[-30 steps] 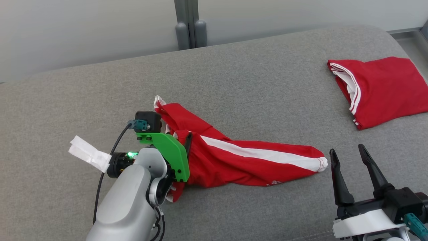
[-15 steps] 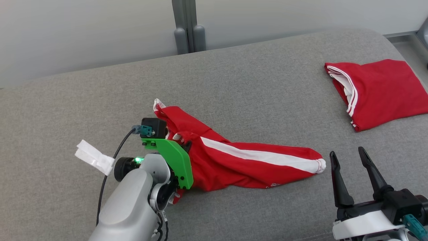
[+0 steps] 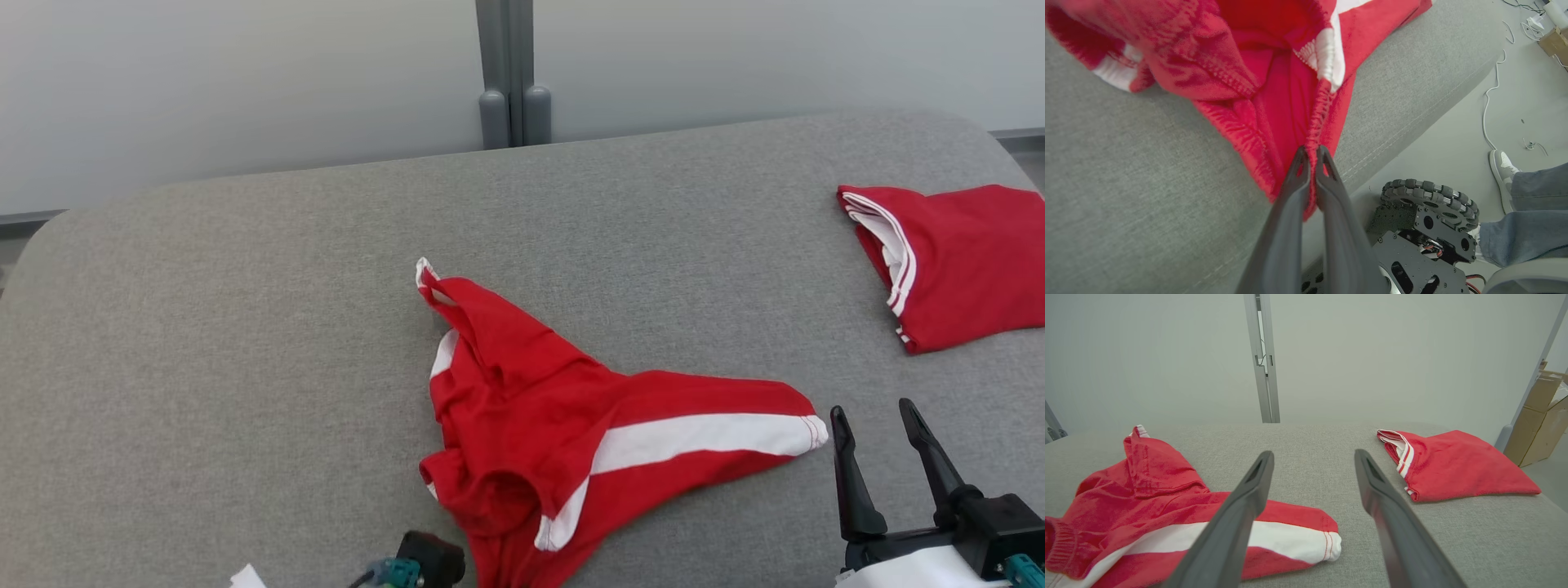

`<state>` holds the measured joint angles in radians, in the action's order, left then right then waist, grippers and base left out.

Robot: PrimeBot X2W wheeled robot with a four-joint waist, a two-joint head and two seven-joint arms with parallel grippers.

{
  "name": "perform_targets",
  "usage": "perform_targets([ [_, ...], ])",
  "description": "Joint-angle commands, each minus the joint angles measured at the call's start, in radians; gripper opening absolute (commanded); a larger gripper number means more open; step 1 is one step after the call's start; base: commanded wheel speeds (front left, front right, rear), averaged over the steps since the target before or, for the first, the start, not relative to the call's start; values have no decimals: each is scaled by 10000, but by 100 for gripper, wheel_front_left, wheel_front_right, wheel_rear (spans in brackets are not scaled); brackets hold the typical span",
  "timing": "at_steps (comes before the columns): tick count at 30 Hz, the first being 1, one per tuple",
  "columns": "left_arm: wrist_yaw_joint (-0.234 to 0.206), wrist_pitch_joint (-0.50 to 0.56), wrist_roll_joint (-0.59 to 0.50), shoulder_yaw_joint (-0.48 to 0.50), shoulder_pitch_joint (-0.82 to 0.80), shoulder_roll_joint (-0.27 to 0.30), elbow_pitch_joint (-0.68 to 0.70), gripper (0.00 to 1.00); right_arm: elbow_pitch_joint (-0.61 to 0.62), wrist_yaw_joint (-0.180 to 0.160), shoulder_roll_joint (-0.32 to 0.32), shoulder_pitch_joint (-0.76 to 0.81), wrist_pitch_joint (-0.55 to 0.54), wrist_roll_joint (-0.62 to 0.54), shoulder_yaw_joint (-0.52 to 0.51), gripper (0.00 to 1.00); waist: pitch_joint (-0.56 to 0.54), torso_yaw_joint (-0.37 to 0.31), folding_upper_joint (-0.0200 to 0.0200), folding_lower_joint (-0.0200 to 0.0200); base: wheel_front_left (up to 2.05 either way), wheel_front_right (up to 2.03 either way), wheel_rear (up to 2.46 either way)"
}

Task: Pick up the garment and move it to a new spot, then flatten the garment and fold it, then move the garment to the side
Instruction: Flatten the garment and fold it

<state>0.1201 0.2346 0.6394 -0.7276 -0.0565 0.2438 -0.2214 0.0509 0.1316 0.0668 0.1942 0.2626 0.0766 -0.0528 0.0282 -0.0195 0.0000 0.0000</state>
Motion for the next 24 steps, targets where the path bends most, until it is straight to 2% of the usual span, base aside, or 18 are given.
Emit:
perform_targets([
  [1,36,-206,66,-13,276,82,132,0,-30,-19,-3,5,29,66,-20,100,-17,250,0,0,0,0,0],
  [2,33,-359,104,-11,476,134,166,0,-37,-19,7,-12,29,56,-8,100,-16,299,0,0,0,0,0],
  [3,40,-555,-142,-101,555,280,196,11,-58,-19,35,-53,29,57,22,100,-21,350,0,0,0,0,0],
  [4,44,-784,-158,-113,644,322,220,37,-84,-19,67,-70,29,54,44,100,-31,382,0,0,0,0,0],
  [5,49,-1034,-70,-72,788,263,216,85,-93,-19,95,-77,29,51,27,100,-47,435,0,0,0,0,0],
  [6,53,-1129,-48,-85,876,254,162,100,-94,-19,108,-79,29,55,15,100,-54,465,0,0,0,0,0],
  [11,48,-1655,40,26,944,276,232,100,-99,-19,195,24,29,76,21,100,-118,541,0,0,0,0,0],
  [13,-120,-1701,283,265,1036,245,467,100,-99,-19,205,42,29,84,31,100,-134,521,0,0,0,0,0],
  [20,-1376,-1809,1061,1817,821,378,1288,100,-68,-19,183,-38,29,67,177,100,-75,303,0,0,0,0,0],
  [24,-1709,-1383,1820,2403,451,115,1139,100,-53,-19,176,-137,29,36,250,100,45,170,0,0,0,0,0],
])
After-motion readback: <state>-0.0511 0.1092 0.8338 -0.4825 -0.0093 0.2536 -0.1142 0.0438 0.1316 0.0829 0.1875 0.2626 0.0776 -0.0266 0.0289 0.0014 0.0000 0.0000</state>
